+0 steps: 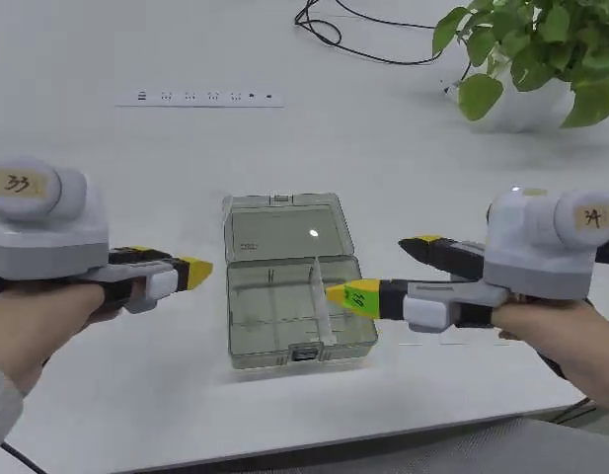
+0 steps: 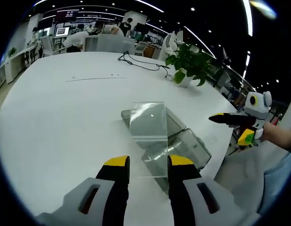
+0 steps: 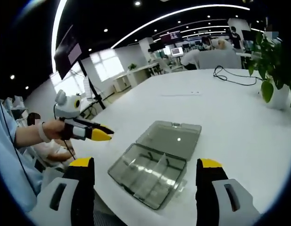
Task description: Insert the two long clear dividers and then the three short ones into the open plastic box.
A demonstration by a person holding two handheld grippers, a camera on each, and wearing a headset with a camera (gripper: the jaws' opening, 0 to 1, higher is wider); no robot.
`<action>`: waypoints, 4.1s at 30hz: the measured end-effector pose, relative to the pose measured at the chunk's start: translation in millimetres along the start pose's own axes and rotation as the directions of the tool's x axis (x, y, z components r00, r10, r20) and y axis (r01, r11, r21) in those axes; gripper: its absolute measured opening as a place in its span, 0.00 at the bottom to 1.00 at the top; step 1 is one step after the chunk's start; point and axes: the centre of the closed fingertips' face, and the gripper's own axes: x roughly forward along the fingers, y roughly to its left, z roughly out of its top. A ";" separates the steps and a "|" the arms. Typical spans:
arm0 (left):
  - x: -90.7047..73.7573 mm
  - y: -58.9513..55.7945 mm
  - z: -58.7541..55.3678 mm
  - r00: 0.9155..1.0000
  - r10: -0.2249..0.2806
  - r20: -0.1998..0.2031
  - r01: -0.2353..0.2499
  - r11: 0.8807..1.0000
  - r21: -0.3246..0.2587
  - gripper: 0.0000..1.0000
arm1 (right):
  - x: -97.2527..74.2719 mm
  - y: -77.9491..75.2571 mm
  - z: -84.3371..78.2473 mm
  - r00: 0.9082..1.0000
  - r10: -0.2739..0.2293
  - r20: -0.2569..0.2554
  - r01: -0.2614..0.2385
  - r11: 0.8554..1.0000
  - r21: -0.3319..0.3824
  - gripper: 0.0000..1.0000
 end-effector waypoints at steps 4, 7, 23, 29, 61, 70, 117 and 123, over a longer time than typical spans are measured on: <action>5.8 -13.7 0.6 0.999 -0.020 0.026 0.020 0.999 -0.027 0.30 | 9.3 6.3 14.6 0.998 0.025 0.050 -0.027 0.999 0.045 0.82; 8.6 -19.9 1.4 0.999 -0.026 0.038 0.028 0.999 -0.031 0.30 | 15.7 4.5 22.9 0.997 0.019 0.069 -0.024 0.998 0.065 0.79; 19.6 -53.8 6.4 0.992 -0.064 0.107 0.072 0.994 -0.076 0.30 | 46.2 27.8 27.6 0.998 0.044 0.052 -0.054 0.975 0.214 0.41; 21.3 -58.4 8.0 0.991 -0.074 0.115 0.083 0.993 -0.079 0.30 | 57.4 35.2 28.8 0.999 0.042 0.033 -0.049 0.967 0.252 0.30; 30.3 -74.1 10.3 0.987 -0.100 0.128 0.114 0.988 -0.106 0.30 | 62.7 30.0 28.0 0.999 0.002 -0.032 0.006 0.968 0.249 0.06; 32.1 -72.8 5.8 0.987 -0.101 0.128 0.117 0.985 -0.129 0.30 | 64.1 31.2 23.5 0.997 0.008 -0.075 0.009 0.972 0.234 0.05; 38.8 -78.7 -3.3 0.990 -0.123 0.071 0.130 0.987 -0.094 0.34 | 64.6 29.0 23.6 0.994 0.050 -0.098 -0.026 0.973 0.230 0.09; 39.0 -78.2 -3.7 0.990 -0.121 0.072 0.128 0.987 -0.096 0.34 | 62.0 31.9 21.7 0.993 0.044 -0.106 -0.018 0.972 0.236 0.04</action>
